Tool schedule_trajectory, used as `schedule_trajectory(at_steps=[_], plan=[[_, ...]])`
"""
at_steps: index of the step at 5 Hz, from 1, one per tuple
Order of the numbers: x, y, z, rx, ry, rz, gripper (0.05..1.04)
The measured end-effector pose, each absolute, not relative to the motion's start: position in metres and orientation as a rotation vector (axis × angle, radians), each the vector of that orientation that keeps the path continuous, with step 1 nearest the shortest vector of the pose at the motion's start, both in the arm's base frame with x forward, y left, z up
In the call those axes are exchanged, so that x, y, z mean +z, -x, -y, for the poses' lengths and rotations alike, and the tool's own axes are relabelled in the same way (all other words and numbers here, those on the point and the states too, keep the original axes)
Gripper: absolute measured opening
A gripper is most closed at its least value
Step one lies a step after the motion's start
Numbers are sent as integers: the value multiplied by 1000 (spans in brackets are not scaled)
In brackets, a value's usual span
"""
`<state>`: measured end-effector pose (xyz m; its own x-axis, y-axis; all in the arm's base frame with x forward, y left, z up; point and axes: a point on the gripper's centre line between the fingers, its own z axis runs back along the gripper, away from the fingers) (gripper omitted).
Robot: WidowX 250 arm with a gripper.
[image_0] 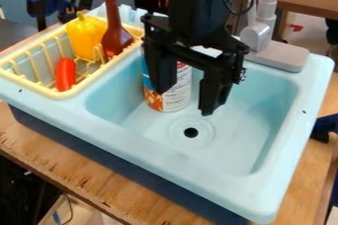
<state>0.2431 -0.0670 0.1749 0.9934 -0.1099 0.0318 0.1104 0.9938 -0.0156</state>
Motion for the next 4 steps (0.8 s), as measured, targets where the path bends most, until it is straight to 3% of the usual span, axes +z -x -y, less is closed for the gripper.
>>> schedule_trajectory(at_steps=[1,2,4], plan=[[168,-242,67,-116,12,7,999],[171,-256,59,-115,26,41,999],[187,-304,44,-138,18,120,999]])
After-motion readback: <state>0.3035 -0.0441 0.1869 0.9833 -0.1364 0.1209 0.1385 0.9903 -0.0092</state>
